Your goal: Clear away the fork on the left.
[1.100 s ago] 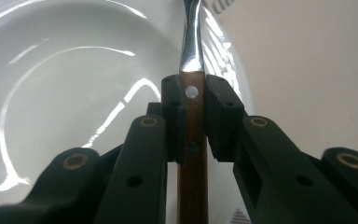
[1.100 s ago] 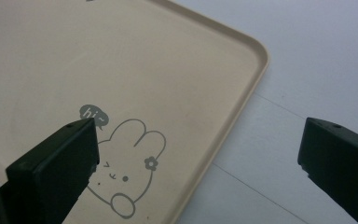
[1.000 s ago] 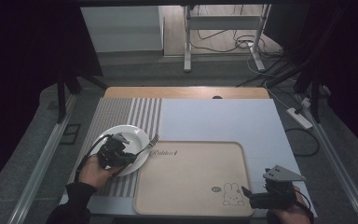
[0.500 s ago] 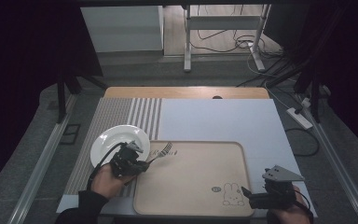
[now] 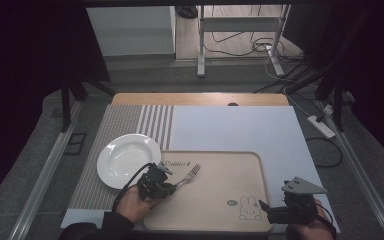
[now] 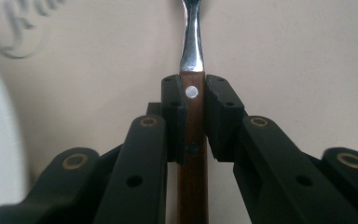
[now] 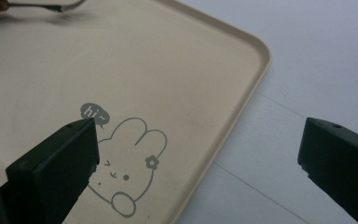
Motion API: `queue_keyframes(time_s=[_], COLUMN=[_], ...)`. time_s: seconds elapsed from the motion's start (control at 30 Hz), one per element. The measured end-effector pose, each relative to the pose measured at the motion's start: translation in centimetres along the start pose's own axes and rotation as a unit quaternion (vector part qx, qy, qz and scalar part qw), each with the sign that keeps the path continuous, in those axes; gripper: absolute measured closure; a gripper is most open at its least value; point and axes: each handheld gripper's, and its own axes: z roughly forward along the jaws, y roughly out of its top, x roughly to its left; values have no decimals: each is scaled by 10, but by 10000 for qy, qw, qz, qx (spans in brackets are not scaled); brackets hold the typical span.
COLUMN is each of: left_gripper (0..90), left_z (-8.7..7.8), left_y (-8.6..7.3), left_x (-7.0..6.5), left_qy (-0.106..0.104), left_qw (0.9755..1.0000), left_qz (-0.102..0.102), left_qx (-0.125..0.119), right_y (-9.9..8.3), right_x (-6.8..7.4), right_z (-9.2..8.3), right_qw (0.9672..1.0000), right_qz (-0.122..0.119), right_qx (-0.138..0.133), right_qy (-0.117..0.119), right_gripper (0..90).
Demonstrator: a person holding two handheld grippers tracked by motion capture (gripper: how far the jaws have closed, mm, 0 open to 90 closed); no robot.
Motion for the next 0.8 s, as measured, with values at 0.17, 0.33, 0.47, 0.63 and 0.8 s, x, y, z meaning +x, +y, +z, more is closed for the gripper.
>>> queue_keyframes(time_s=[0.17, 0.33, 0.47, 0.63, 0.8], left_gripper=[775, 704, 864, 889, 889], left_z=[6, 1, -5, 7, 24], left_y=[0, 4, 16, 32, 42], left_x=[-5, -4, -5, -13, -15], left_qy=[-22, 5, -118, -275, -364], left_qw=[9999, 9994, 9984, 9971, 9964], left_qz=[109, 302, 406, 679, 766], left_qx=[53, -172, -368, -190, -8], right_y=[0, 0, 0, 1, 1], right_x=[0, 0, 0, 0, 0], right_z=[0, 0, 1, 1, 1], right_qw=[10000, 10000, 10000, 10000, 10000], right_qz=[-5, 15, 22, 24, 21], right_qx=[-5, -12, 3, 18, 19], right_qy=[10, 25, 28, 24, 22], right_gripper=[0, 0, 0, 0, 0])
